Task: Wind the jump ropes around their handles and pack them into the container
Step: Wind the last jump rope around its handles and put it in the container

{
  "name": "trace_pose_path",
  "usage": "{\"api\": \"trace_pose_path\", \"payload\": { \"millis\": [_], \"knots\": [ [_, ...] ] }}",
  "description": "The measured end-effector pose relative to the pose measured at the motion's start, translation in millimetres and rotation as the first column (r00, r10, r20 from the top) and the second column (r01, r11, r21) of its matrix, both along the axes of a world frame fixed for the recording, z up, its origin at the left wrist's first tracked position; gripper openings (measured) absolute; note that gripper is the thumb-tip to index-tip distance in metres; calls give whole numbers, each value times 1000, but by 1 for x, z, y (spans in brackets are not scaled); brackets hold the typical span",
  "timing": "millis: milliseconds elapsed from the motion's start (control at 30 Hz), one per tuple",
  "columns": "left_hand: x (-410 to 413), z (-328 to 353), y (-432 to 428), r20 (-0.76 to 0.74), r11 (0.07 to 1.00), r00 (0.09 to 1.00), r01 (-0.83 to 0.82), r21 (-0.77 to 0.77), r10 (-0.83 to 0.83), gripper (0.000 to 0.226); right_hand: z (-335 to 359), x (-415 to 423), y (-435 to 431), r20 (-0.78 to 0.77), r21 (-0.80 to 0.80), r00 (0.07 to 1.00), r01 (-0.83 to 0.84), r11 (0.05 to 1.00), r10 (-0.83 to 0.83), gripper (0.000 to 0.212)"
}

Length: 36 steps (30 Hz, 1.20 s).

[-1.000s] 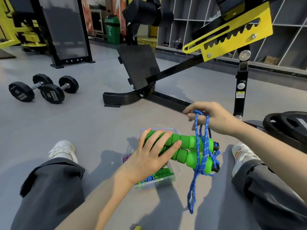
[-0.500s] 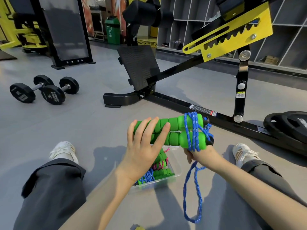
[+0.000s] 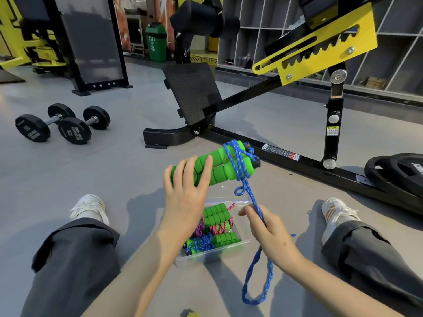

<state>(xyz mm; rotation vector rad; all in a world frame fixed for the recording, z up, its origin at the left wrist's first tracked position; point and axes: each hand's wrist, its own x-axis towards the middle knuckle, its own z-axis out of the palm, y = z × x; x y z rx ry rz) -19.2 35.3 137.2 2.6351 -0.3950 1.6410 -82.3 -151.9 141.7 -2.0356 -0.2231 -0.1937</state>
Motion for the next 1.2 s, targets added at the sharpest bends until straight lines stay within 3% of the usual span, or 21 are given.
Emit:
{"api": "trace_pose_path", "payload": {
  "millis": [133,333,400,467,567,733,800,867,967,1100,1200],
  "knots": [
    [3,-3,5,-48,999,998,-50,-7,49,84,2,-4,4,25,216,987,149,965,-158,15],
    [5,-1,4,-65,998,995,-70,-3,70,84,8,-9,8,84,215,985,129,968,-150,31],
    [6,-2,6,-81,996,993,-87,-21,85,84,6,-15,8,133,203,978,129,971,-158,26],
    [6,-3,6,-94,996,991,-91,-7,90,80,-1,-20,6,215,95,969,102,990,-121,17],
    [4,-5,5,-160,997,984,-75,21,77,72,-17,-26,5,283,-117,959,53,992,-18,23],
    [1,-9,5,-236,993,967,-77,86,96,74,-1,-30,-1,267,-188,963,26,982,26,17],
    [1,-8,7,-229,991,969,-72,115,97,75,21,-28,-7,268,-264,960,-2,965,75,27],
    [1,-7,8,-207,987,975,-49,152,80,76,48,-25,-15,280,-353,952,-20,935,126,35],
    [0,-8,7,-158,979,987,-4,203,37,72,86,-18,-25,289,-504,934,-37,863,209,29],
    [-1,-14,3,-57,962,997,63,264,-50,66,129,-3,-36,80,-734,931,-186,653,355,13],
    [-2,-14,3,42,936,984,150,318,-172,53,157,10,-42,53,-725,932,-211,656,359,17]
  ]
}}
